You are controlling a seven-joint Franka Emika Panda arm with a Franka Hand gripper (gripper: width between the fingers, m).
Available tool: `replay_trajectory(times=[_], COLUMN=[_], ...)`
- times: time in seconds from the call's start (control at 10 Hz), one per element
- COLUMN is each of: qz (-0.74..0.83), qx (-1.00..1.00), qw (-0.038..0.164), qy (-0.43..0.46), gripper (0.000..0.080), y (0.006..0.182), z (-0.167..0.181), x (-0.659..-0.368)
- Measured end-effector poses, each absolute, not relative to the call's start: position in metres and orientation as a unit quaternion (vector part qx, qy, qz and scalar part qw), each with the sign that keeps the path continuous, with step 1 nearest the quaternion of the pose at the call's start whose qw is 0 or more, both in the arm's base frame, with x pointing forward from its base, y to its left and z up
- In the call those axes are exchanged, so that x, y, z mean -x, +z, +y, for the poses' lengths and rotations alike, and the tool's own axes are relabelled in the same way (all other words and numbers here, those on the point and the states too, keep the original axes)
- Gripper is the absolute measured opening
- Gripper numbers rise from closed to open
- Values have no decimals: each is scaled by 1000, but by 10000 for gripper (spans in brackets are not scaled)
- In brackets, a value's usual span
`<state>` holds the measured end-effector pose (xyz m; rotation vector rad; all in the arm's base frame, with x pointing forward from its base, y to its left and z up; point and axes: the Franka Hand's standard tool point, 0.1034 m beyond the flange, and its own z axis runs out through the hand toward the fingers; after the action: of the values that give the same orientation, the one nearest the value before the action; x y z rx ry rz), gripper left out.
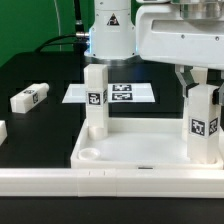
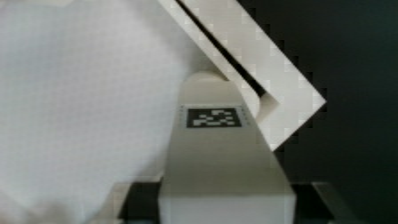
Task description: Assemble desk
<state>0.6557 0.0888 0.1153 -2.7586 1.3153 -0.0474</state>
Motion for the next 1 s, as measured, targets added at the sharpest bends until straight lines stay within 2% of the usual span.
replay_trajectory(times=[0.6, 0.9, 1.0], qz=[612, 635, 624], qx=[788, 770, 779], qw=[57, 57, 56], qy=[0, 1, 1], gripper=[290, 290, 449], y=[115, 115, 115], z=[86, 86, 86], x=[-657, -657, -657])
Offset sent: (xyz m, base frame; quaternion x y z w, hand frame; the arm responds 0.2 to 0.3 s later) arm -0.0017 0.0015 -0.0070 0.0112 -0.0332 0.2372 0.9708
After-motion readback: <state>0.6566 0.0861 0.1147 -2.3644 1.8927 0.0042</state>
